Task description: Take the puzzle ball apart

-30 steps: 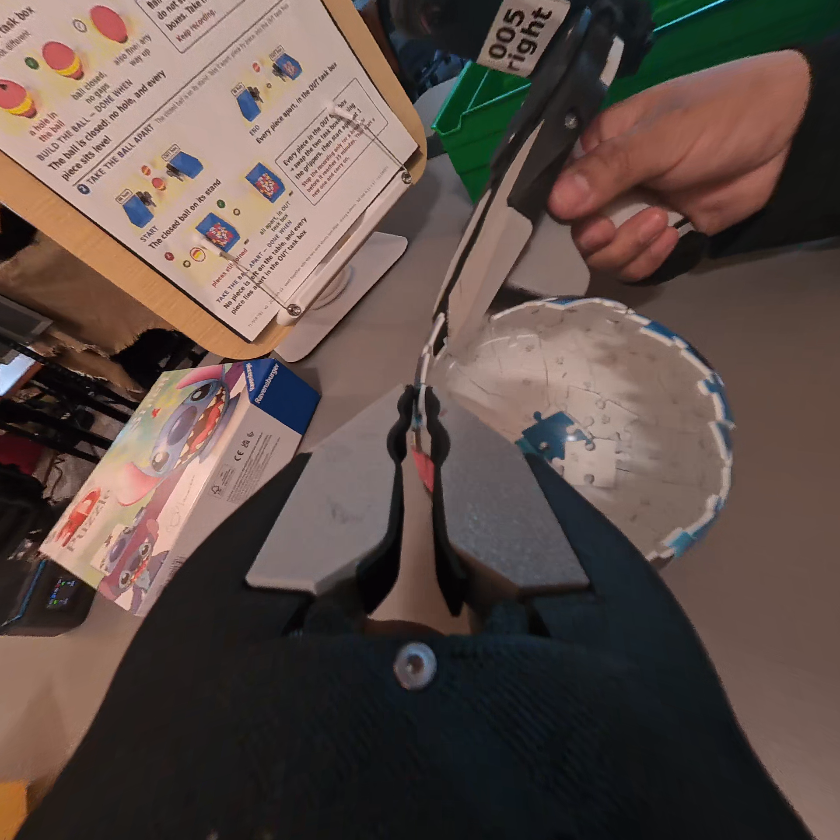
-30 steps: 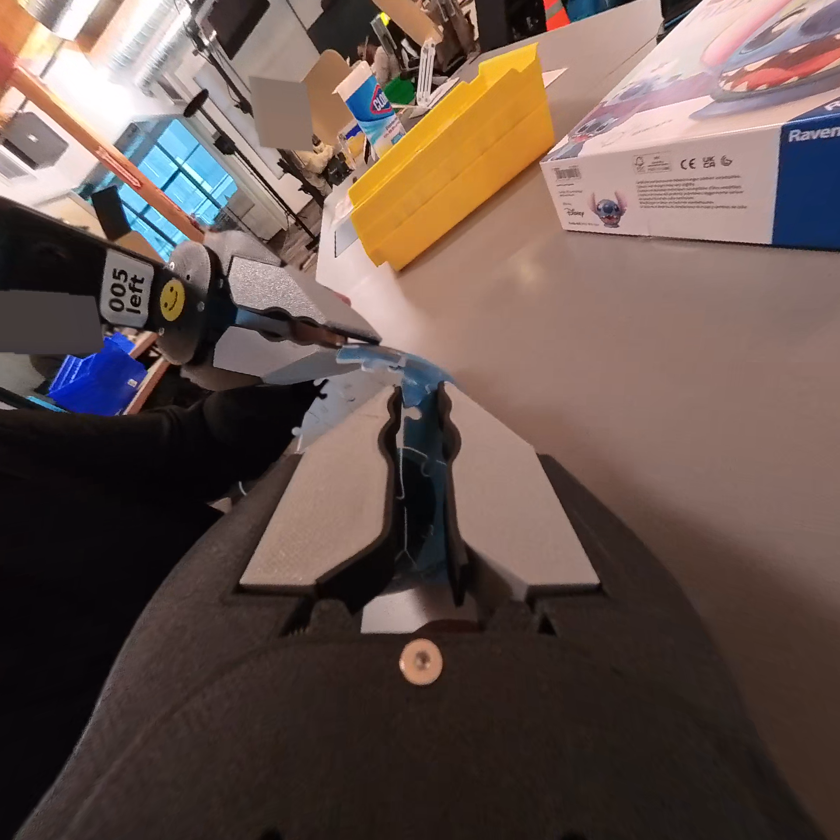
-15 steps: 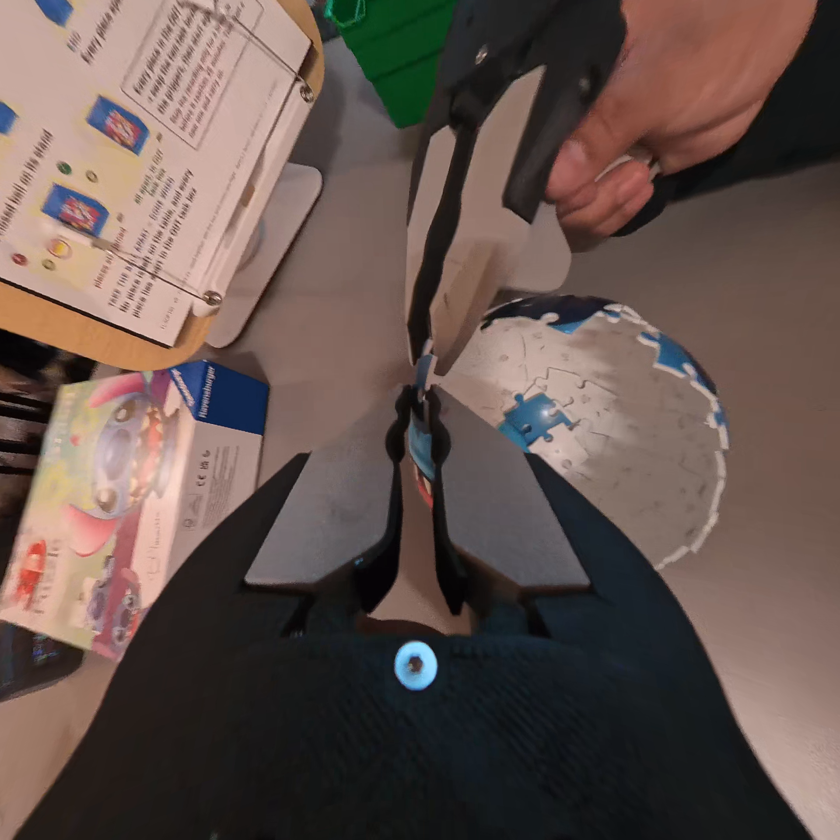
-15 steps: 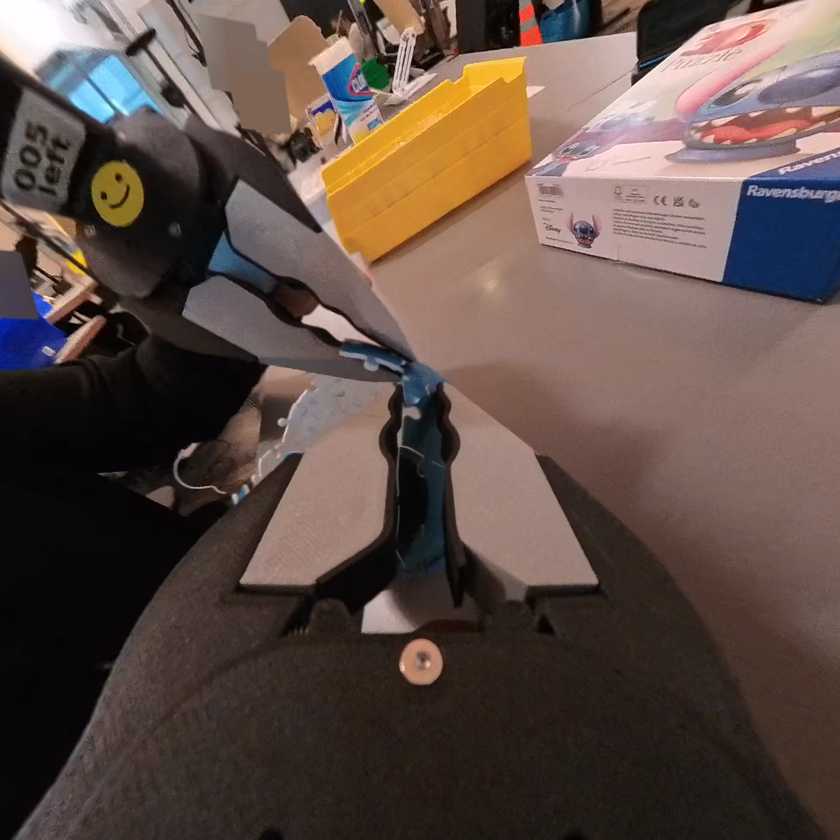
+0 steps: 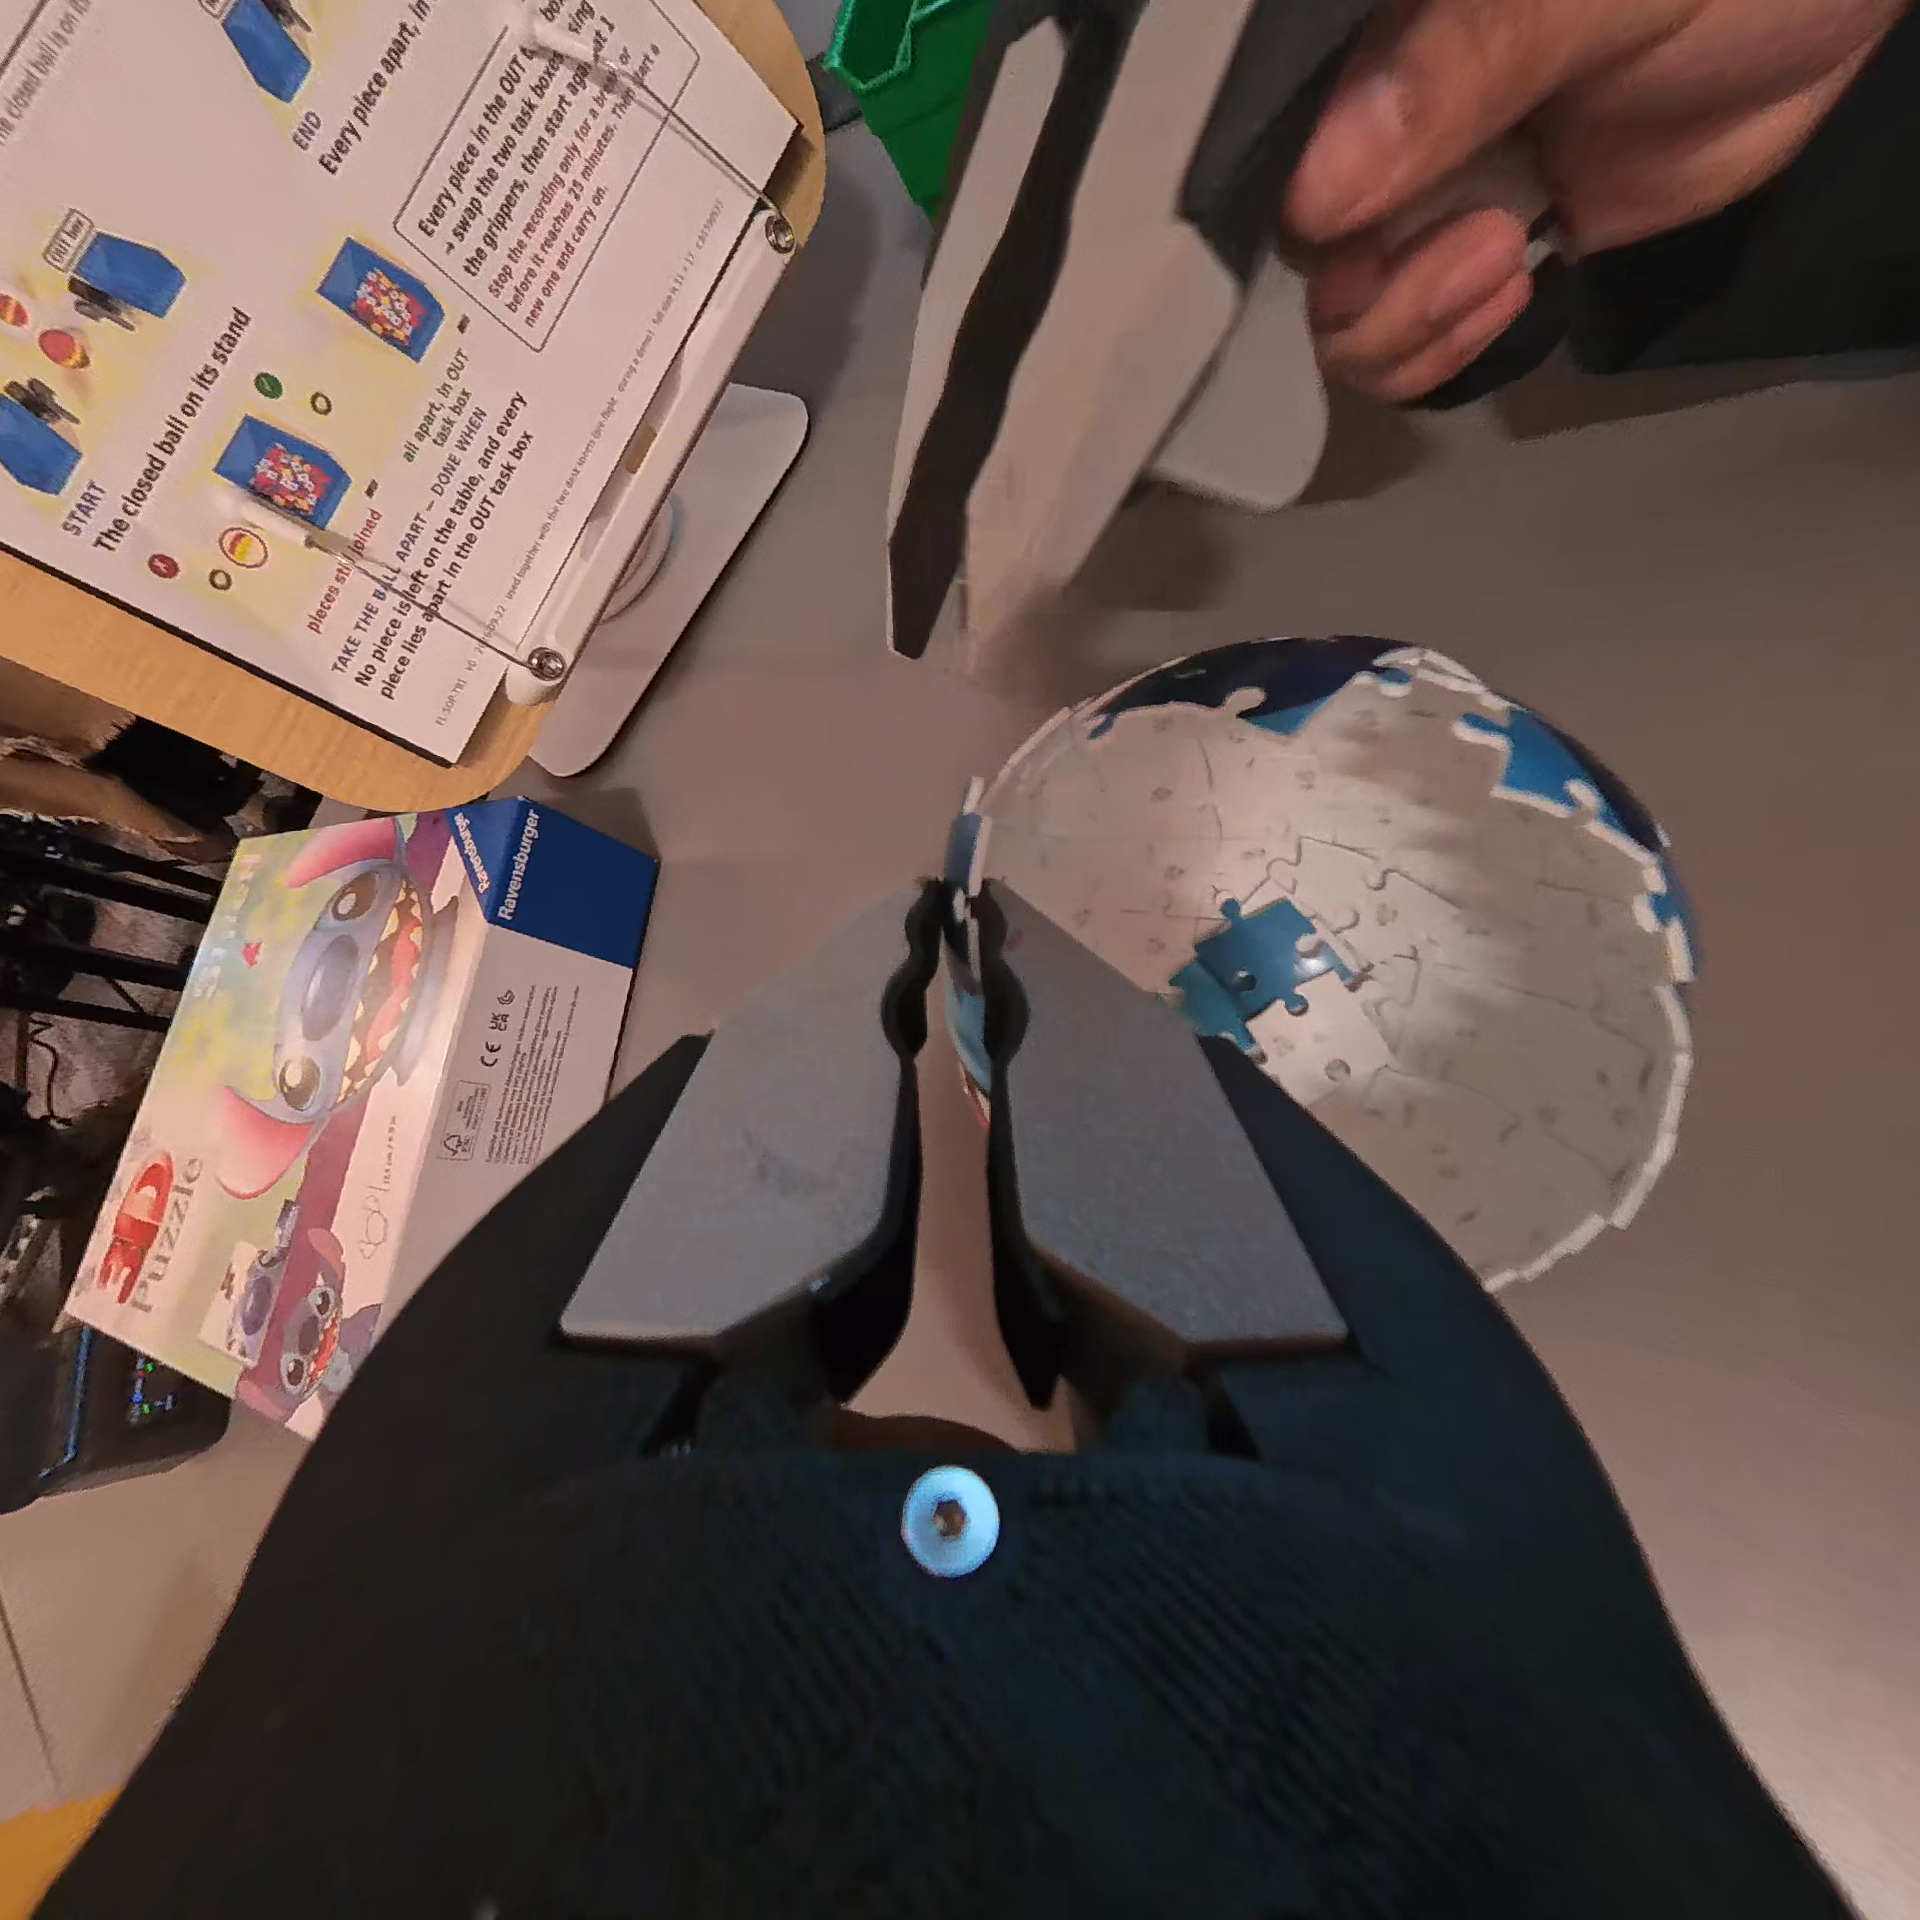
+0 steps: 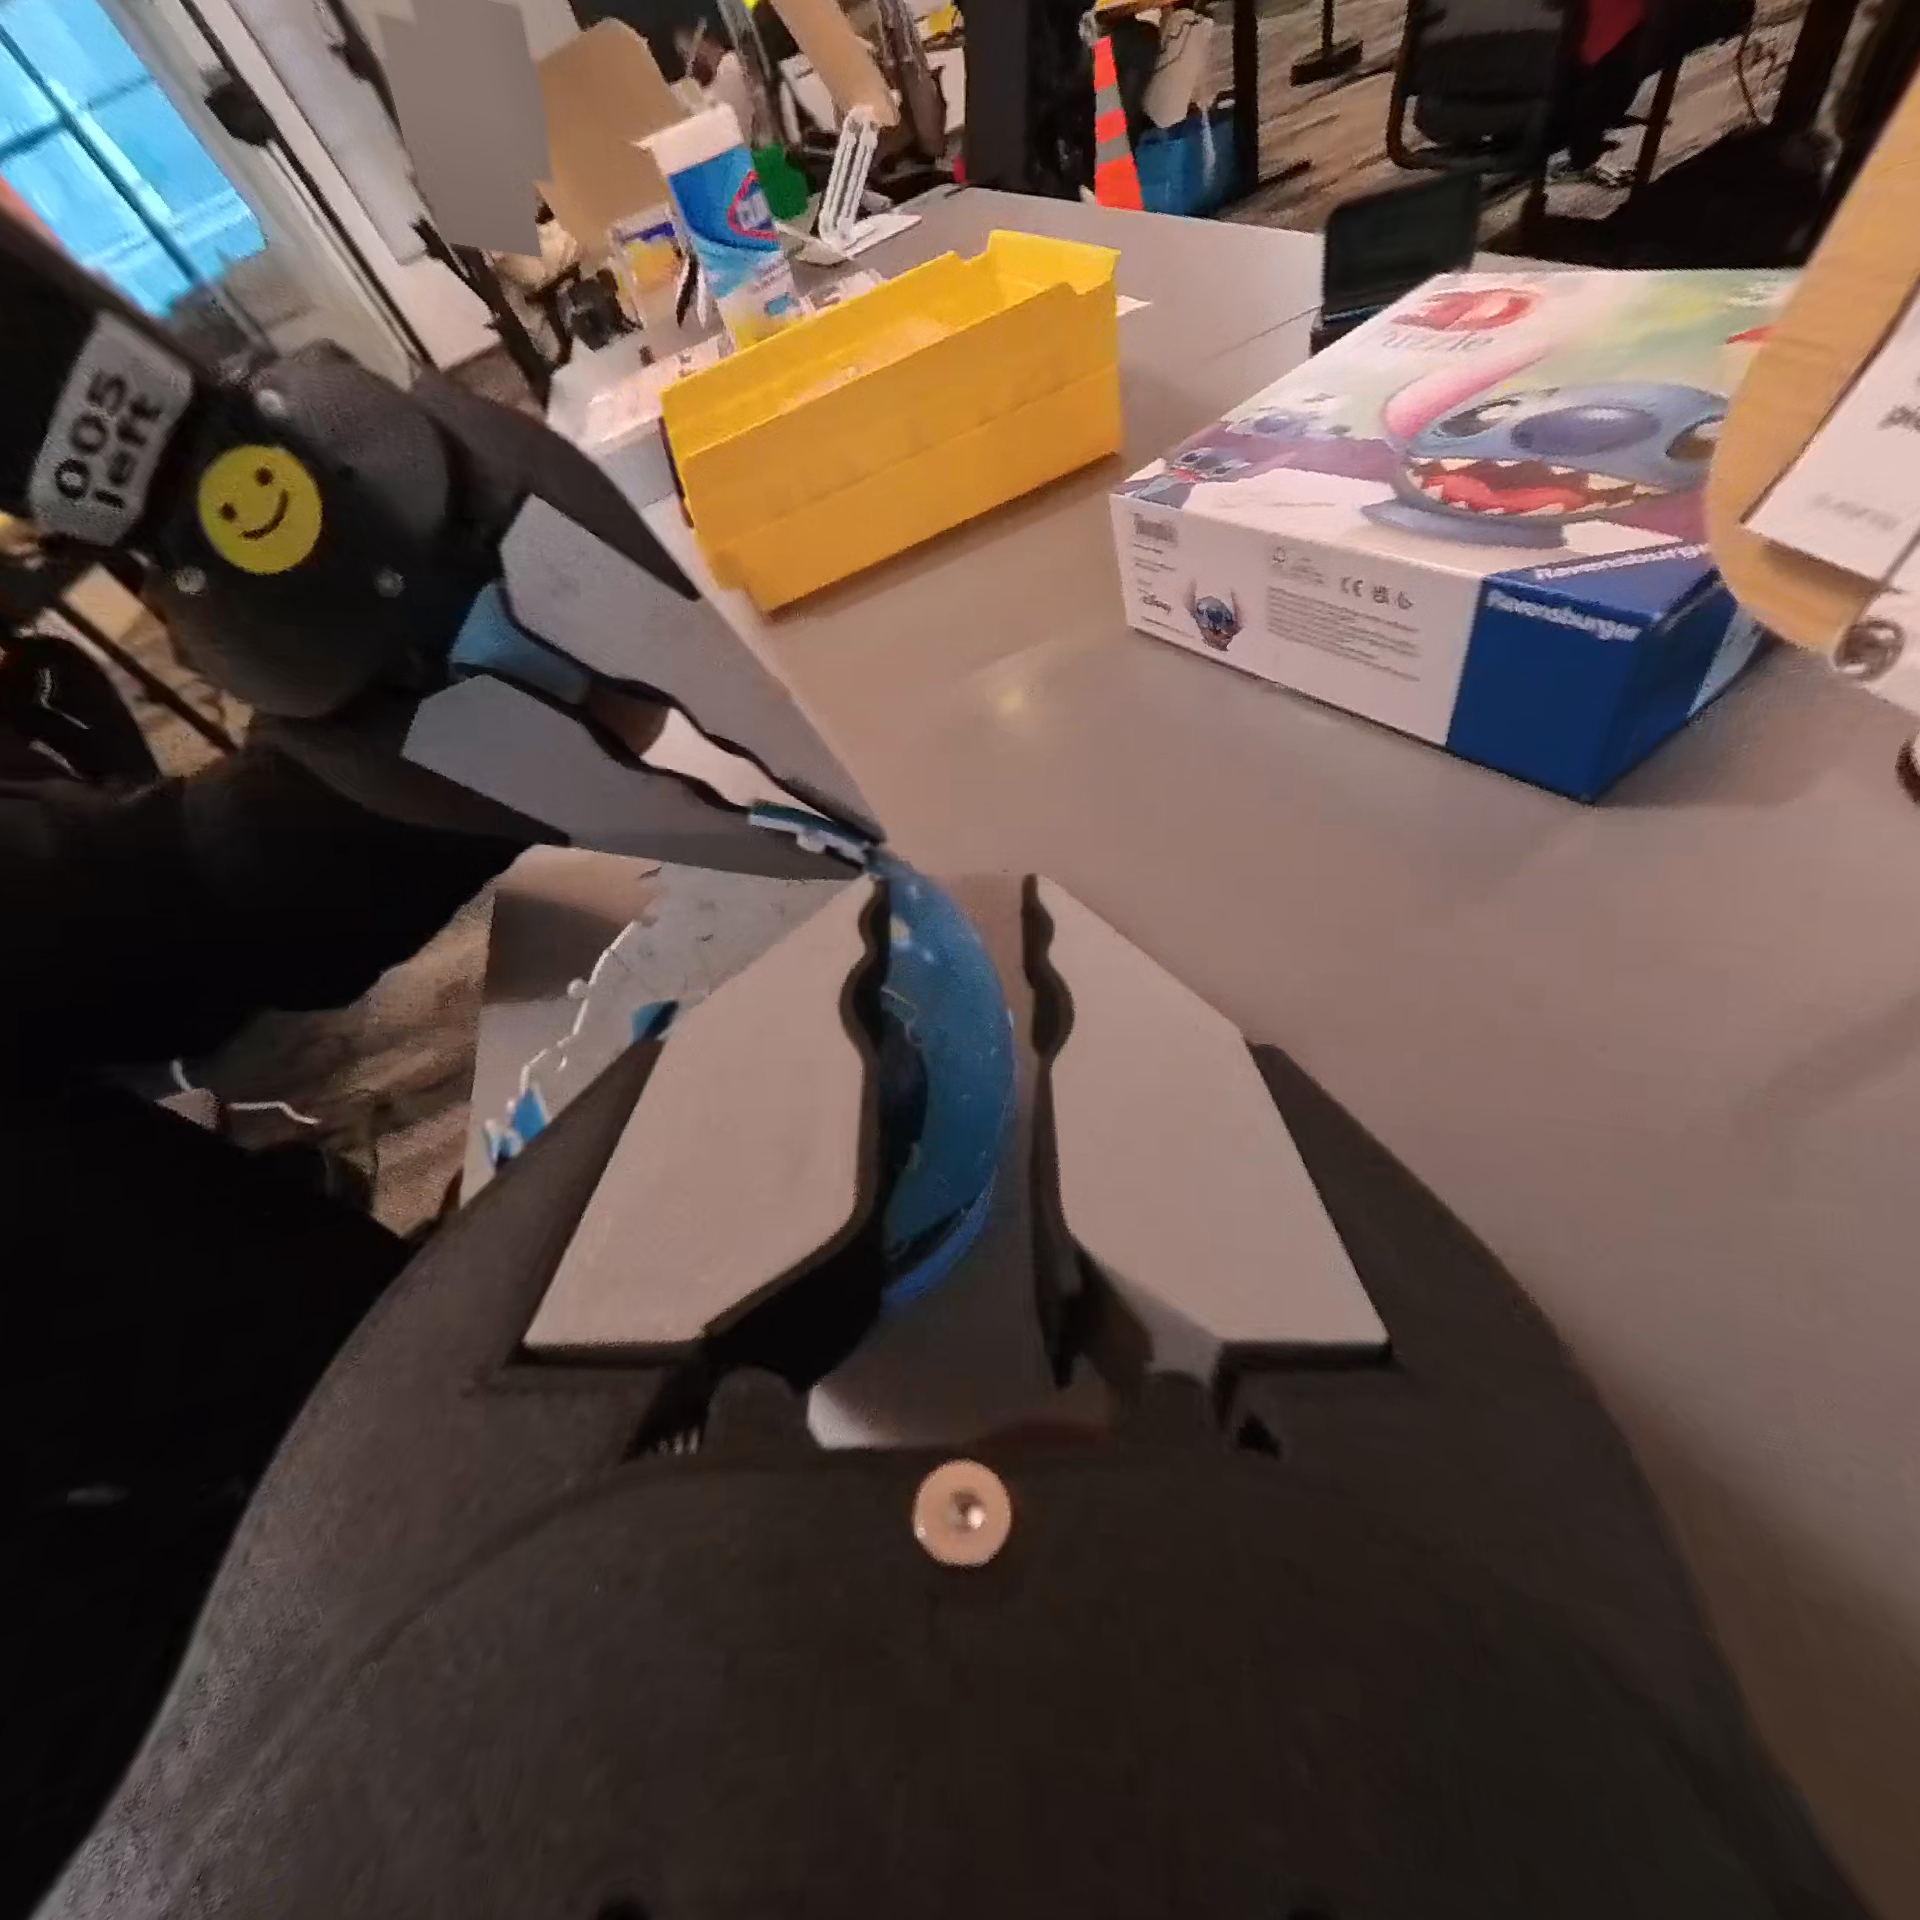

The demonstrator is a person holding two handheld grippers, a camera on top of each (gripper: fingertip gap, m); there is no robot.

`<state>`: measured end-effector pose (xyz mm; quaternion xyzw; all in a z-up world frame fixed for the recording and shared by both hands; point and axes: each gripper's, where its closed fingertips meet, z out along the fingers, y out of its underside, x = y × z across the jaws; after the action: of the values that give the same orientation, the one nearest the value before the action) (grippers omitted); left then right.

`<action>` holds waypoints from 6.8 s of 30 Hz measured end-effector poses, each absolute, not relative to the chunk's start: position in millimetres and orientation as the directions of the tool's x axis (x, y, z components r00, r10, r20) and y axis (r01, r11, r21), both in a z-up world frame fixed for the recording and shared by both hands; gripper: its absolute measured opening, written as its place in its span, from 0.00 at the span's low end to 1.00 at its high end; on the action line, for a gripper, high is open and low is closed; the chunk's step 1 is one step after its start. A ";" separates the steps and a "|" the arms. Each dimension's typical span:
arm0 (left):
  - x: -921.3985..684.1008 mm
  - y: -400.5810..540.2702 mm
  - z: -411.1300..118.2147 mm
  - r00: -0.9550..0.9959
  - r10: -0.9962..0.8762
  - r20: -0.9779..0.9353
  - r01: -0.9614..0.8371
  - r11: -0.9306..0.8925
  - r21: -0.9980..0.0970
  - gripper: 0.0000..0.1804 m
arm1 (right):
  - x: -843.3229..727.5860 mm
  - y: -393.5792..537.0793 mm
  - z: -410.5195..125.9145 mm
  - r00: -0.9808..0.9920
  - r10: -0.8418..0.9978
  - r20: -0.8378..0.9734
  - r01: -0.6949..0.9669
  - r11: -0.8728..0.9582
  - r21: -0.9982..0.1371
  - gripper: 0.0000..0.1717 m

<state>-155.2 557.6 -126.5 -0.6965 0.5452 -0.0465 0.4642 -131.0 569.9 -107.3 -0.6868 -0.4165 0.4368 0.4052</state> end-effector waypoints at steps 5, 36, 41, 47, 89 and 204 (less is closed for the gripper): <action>-150.5 553.7 -121.9 0.398 -0.830 -0.391 -0.681 0.019 -0.732 0.03 | -148.7 552.2 -91.2 0.181 0.981 -0.065 0.279 -0.115 -0.953 0.17; -179.7 542.1 -136.1 0.427 -0.768 -0.477 -0.735 0.013 -0.678 0.00 | -87.2 592.4 -50.1 0.488 0.873 0.015 0.311 -0.158 -0.937 0.00; -179.4 549.3 -136.4 0.474 -0.760 -0.444 -0.704 -0.024 -0.710 0.00 | 128.4 659.1 -30.0 0.913 0.268 0.307 0.381 -0.294 -0.876 0.00; -185.0 551.5 -135.5 0.569 -0.689 -0.449 -0.681 -0.089 -0.727 0.00 | 175.4 650.3 -87.7 0.918 0.170 0.359 0.395 -0.495 -0.774 0.22; -164.6 554.2 -150.4 0.155 -0.906 -0.394 -0.961 -0.046 -0.273 0.00 | -142.5 555.5 -146.5 0.480 0.869 -0.118 0.399 -0.336 -0.853 0.03; -182.7 550.2 -152.1 0.668 -0.699 -0.255 -0.467 -0.127 -0.875 0.00 | -163.0 574.1 -138.8 0.155 0.799 -0.582 0.491 -0.573 -0.656 0.07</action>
<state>-182.7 550.2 -152.1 -0.7427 0.3926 -0.1094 0.5313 -163.0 574.1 -138.8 -0.7432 -0.4338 0.4840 0.1589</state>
